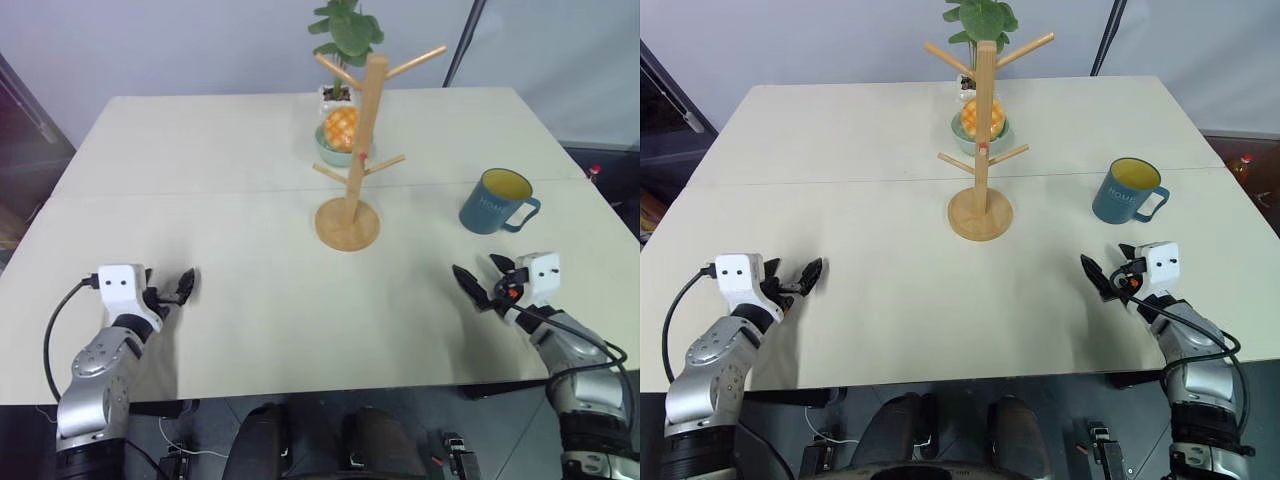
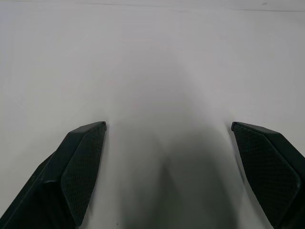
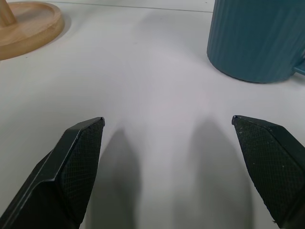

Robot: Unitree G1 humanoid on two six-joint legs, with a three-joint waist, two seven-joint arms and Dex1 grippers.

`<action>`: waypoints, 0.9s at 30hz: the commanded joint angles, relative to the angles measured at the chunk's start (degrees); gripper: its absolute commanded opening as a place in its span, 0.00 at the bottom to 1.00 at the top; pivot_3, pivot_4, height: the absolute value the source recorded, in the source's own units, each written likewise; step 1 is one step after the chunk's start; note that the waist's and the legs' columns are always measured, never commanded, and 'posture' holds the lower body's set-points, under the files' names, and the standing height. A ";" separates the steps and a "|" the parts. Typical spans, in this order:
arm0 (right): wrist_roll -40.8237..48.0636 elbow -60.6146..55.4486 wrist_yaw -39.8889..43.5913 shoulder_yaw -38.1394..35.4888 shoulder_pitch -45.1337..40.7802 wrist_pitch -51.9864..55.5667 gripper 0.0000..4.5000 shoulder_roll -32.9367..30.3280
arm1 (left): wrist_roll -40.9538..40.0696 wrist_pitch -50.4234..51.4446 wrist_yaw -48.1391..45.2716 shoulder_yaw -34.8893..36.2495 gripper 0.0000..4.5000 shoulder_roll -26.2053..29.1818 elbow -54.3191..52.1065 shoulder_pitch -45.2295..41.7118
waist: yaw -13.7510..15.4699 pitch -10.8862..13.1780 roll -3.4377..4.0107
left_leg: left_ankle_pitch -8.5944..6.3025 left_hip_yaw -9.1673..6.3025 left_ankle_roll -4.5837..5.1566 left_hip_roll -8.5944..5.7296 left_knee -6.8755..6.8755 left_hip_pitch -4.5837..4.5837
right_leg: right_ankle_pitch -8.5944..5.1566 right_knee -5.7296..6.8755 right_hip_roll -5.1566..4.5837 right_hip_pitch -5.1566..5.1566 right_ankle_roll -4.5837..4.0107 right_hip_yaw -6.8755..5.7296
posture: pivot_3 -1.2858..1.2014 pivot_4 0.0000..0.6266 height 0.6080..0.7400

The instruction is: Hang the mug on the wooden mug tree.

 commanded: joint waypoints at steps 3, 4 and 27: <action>-0.18 -2.23 -0.76 0.29 0.08 -0.52 0.99 0.54 | -0.35 -0.06 0.16 0.40 1.00 0.28 -3.04 -0.09 | 0.01 0.00 0.00 | 0.00 0.00 0.00 0.00 0.00 0.00 | 0.00 0.00 0.00 0.00 0.00 0.00 | 0.52 0.24 1.00; -0.28 -2.32 -1.01 0.36 0.17 -0.39 0.99 0.64 | -0.68 0.15 0.12 0.42 1.00 0.15 -3.21 -0.22 | 0.01 0.00 0.00 | 0.00 0.00 0.00 0.00 0.00 0.00 | 0.00 0.00 0.00 0.00 0.00 0.00 | 0.52 0.24 1.00; -6.71 10.94 -23.84 -5.67 -9.26 -7.53 0.99 0.98 | -4.48 -0.61 -23.83 -22.42 1.00 6.27 -19.73 -6.11 | -0.24 0.00 0.13 | 0.02 0.06 0.01 -0.02 0.04 0.02 | -0.01 0.03 0.04 0.02 -0.02 0.03 | 0.52 0.24 1.00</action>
